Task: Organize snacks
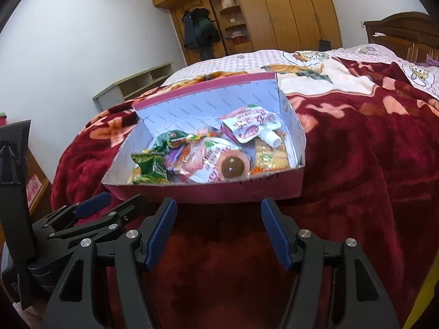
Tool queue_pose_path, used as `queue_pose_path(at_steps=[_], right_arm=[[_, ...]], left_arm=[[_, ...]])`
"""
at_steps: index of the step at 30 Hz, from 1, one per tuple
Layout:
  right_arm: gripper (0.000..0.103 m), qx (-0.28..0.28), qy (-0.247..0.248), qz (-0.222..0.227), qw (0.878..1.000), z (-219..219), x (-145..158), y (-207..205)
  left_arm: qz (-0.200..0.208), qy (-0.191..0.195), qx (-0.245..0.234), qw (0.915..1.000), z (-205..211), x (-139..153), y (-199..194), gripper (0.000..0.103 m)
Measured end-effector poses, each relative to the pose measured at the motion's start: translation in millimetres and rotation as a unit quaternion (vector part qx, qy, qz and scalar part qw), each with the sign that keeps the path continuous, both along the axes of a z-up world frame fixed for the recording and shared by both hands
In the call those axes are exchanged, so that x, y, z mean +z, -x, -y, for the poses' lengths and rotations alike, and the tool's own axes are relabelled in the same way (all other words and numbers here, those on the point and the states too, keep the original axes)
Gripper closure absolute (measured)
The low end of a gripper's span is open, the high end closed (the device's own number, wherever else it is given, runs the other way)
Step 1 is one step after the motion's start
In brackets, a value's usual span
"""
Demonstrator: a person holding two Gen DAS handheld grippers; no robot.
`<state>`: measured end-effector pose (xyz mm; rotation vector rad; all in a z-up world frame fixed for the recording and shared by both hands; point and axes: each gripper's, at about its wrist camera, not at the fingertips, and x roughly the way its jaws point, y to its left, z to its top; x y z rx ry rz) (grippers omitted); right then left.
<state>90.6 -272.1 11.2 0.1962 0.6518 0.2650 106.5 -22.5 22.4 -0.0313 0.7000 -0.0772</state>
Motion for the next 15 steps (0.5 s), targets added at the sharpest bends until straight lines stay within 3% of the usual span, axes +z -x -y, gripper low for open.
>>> queue_pose_path(at_steps=[15], right_arm=[[0.037,0.002,-0.009,-0.029,1.000,-0.7,-18.4,-2.6]], left_arm=[[-0.012,-0.007,0.006,0.9999,0.3,-14.0,-3.1,0.030]])
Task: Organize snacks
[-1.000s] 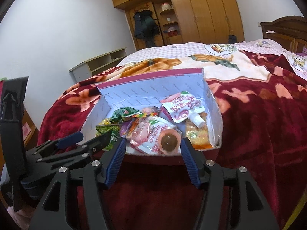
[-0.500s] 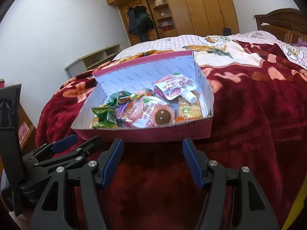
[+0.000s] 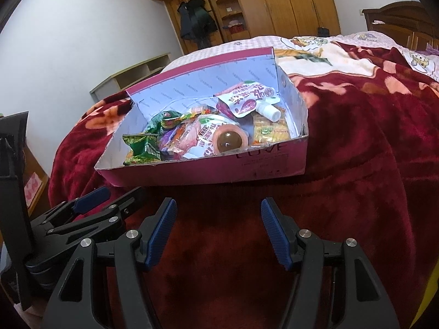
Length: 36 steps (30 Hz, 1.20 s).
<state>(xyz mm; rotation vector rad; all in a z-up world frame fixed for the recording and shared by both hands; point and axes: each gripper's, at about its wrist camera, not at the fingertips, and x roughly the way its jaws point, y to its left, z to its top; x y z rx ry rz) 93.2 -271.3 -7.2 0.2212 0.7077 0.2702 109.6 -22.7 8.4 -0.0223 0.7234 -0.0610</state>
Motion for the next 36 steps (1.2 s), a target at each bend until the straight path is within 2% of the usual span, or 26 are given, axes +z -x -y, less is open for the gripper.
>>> queue_pose_path(at_steps=[36], right_arm=[[0.037,-0.005,-0.012,-0.011,1.000,2.4,-4.4,0.9]], left_arm=[[-0.002,0.007,0.009,0.9999,-3.8,-0.2,2.1,0.030]])
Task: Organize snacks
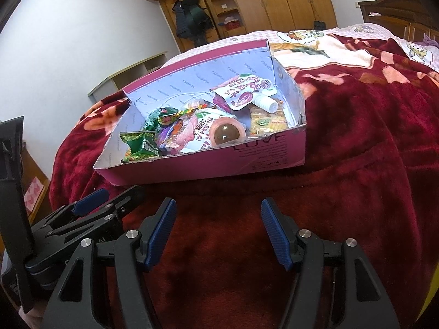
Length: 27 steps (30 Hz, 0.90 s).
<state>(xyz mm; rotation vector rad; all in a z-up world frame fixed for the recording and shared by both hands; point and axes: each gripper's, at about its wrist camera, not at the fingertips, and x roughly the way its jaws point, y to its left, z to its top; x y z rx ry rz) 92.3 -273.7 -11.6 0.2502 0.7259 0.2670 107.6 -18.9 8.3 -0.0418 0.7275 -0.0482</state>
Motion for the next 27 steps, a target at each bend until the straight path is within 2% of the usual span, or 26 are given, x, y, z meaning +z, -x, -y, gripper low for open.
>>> queue_pose_path(at_steps=[27], right_arm=[[0.037,0.001,0.001,0.003,1.000,-2.5,3.1,0.6]], left_arm=[[0.002,0.000,0.000,1.0000,-0.5,2.1,0.6,0.030]])
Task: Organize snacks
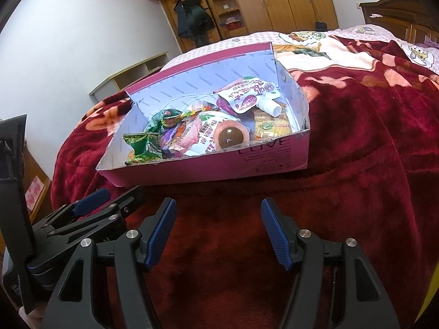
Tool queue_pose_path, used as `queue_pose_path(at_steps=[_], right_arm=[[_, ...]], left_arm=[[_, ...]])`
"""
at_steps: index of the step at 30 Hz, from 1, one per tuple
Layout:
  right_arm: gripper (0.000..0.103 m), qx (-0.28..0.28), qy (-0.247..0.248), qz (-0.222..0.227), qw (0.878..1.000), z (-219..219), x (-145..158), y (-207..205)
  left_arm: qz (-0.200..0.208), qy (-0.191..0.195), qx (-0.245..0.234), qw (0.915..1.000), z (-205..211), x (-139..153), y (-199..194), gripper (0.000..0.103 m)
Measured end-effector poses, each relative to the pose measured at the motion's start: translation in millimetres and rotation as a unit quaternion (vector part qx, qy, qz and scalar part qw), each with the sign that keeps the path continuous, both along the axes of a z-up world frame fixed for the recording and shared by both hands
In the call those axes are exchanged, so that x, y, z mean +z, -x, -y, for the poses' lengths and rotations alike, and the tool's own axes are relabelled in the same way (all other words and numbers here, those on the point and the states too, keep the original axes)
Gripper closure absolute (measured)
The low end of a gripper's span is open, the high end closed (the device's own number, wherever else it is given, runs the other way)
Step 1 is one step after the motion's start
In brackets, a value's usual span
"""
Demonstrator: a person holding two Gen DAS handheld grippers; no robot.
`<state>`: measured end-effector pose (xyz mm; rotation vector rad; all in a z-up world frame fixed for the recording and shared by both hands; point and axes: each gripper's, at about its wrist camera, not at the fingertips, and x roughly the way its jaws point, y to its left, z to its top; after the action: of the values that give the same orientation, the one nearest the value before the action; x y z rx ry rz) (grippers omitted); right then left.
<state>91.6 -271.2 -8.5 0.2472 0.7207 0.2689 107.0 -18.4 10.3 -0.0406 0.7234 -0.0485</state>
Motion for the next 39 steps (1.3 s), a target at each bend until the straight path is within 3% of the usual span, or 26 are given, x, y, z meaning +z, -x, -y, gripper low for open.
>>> queue_pose_path(at_steps=[39], right_arm=[[0.037,0.000,-0.005,0.001,1.000,-1.2,3.4,2.7]], left_arm=[[-0.003,-0.003,0.001,1.0000,4.3,1.3,3.0,0.030]])
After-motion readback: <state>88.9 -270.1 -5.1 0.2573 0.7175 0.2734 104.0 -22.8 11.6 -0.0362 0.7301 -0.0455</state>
